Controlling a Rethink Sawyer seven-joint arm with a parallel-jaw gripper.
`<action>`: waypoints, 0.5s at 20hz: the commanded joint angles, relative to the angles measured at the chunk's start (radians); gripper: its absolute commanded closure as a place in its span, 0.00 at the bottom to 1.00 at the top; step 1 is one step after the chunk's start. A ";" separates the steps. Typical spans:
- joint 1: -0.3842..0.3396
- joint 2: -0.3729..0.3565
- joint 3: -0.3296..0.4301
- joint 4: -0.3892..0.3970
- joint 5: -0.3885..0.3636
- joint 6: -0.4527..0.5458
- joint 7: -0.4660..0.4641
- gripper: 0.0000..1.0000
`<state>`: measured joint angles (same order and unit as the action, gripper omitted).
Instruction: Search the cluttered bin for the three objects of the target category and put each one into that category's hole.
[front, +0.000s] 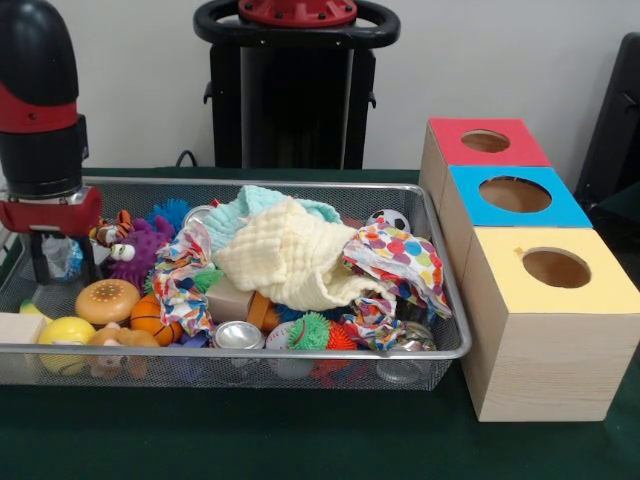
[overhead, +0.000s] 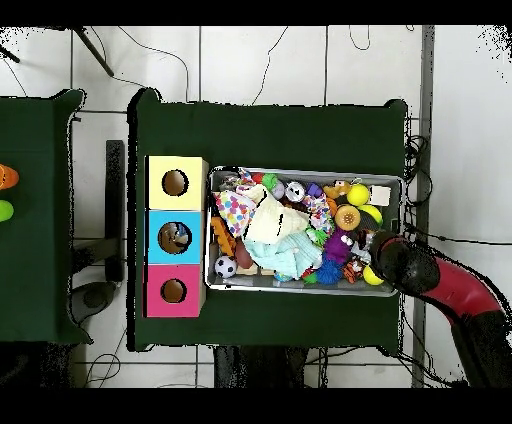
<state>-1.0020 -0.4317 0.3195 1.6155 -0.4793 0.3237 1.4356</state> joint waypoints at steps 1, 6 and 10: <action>0.017 0.056 0.043 0.114 -0.002 0.025 0.067 0.00; 0.033 0.041 0.036 0.115 0.006 0.037 0.078 0.00; 0.040 0.013 0.031 0.129 0.016 0.051 0.087 0.00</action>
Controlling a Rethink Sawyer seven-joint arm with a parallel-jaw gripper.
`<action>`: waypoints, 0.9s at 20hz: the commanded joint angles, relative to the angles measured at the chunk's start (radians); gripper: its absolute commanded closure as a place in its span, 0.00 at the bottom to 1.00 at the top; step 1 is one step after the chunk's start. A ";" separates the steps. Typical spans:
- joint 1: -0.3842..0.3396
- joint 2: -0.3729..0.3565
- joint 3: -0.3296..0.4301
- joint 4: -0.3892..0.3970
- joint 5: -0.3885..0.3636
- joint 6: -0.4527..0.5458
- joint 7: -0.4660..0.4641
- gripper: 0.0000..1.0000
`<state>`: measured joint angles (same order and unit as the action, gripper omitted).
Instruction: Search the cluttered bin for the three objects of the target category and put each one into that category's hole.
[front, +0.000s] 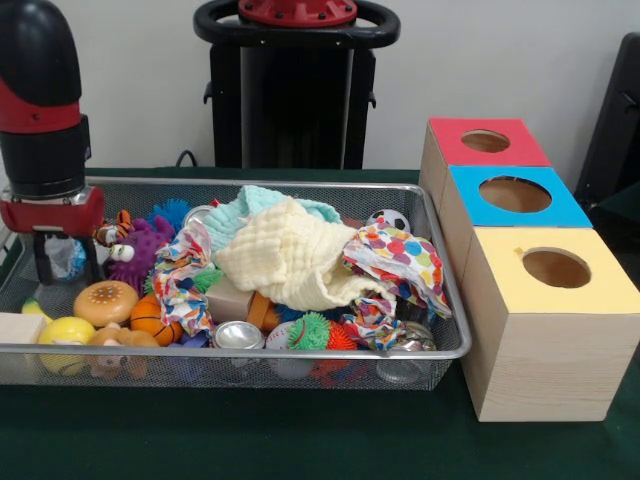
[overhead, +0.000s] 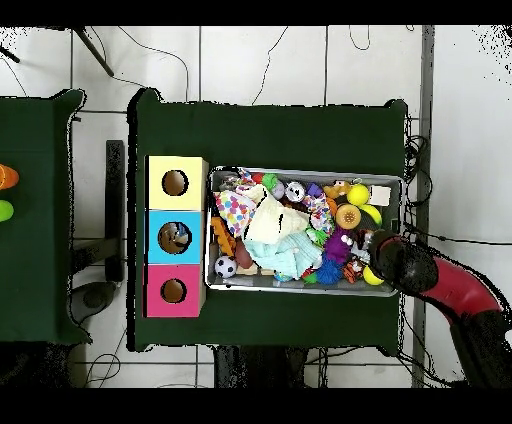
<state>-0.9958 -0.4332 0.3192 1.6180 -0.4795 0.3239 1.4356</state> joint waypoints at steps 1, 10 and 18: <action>0.037 -0.001 0.031 0.133 0.022 0.058 0.091 0.00; 0.059 -0.156 0.025 0.217 0.100 0.172 0.099 0.00; 0.081 -0.205 0.011 0.244 0.152 0.210 0.100 0.00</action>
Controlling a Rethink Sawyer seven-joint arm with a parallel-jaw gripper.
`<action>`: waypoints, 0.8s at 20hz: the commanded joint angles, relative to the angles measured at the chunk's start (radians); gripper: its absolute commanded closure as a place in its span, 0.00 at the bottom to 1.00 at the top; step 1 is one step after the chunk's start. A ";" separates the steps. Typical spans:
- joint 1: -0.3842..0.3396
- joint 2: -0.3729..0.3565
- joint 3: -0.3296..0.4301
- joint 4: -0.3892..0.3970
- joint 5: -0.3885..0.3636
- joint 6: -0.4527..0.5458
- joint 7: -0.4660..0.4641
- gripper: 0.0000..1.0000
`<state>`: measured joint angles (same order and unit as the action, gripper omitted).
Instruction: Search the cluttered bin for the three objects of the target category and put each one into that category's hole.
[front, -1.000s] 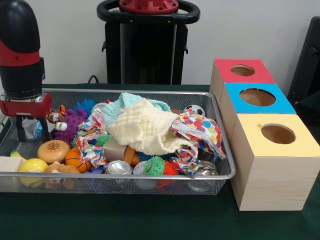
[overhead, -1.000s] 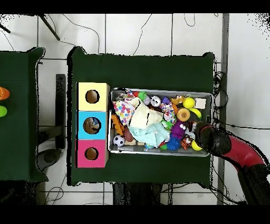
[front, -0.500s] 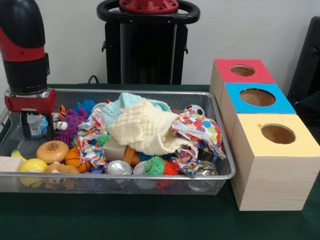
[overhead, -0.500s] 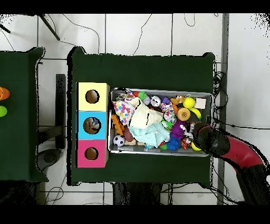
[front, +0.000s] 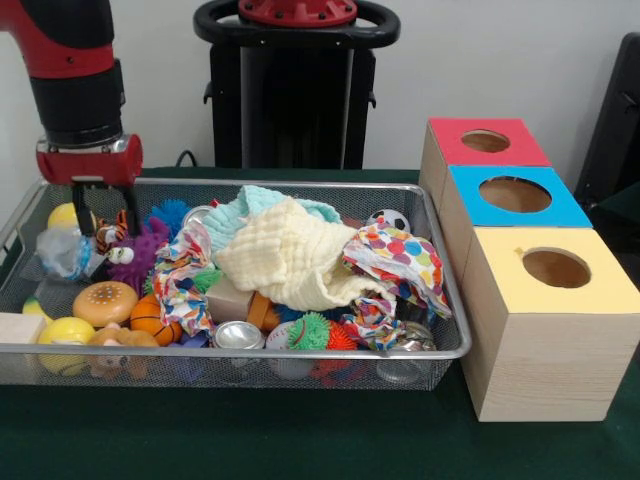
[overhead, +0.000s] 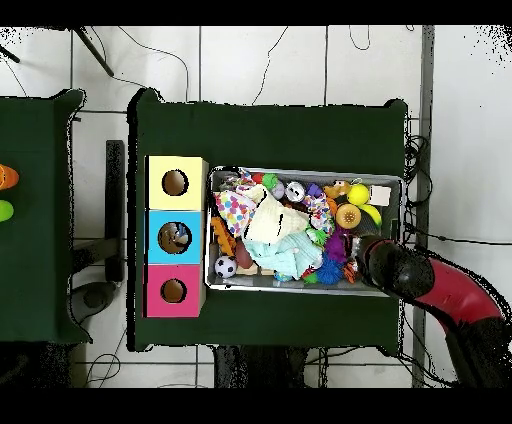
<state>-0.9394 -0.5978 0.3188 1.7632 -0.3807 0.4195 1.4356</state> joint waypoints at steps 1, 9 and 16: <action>0.025 -0.021 0.010 0.093 0.047 0.095 0.100 0.00; -0.030 0.168 0.024 -0.035 0.008 0.052 0.015 0.00; -0.098 0.243 0.056 -0.105 -0.008 0.109 -0.080 0.00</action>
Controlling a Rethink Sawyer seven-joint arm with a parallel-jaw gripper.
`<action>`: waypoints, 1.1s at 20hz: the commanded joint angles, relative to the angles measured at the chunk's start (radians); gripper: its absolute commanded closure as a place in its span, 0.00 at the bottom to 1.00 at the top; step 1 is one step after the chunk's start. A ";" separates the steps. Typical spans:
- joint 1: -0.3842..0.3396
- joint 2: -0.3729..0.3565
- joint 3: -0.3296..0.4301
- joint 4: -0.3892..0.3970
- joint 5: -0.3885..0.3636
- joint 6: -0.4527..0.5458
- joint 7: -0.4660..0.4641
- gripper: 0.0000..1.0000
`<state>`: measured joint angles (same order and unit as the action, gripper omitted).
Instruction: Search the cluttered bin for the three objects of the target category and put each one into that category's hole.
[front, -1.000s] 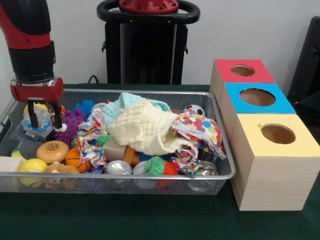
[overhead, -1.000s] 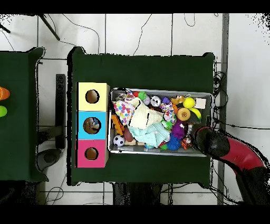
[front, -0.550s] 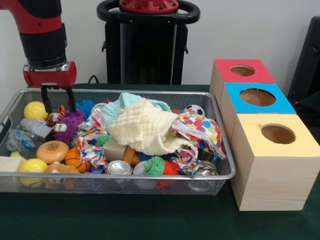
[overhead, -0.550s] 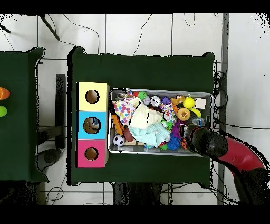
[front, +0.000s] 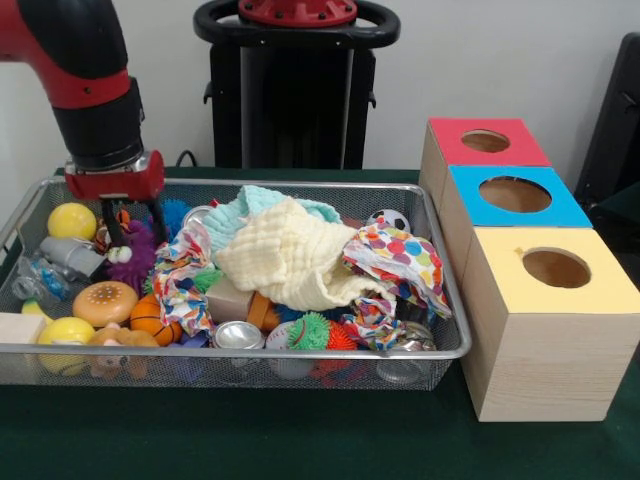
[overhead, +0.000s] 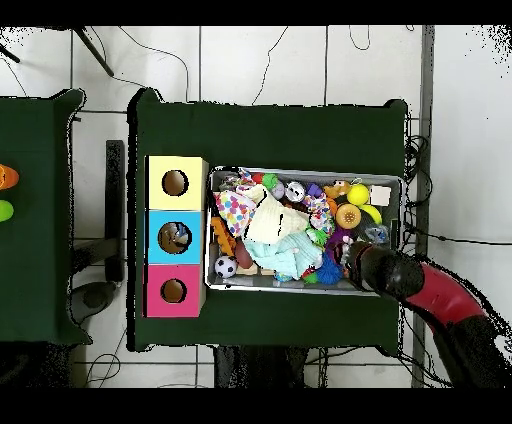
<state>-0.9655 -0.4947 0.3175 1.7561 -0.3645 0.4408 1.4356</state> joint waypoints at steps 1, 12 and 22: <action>-0.076 0.147 0.062 -0.110 -0.023 0.100 -0.091 0.00; -0.079 0.048 0.069 -0.025 -0.012 0.147 -0.052 0.00; 0.063 -0.145 0.002 0.007 0.039 0.296 0.058 0.00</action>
<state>-0.9784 -0.5648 0.3221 1.7698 -0.3604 0.5534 1.4356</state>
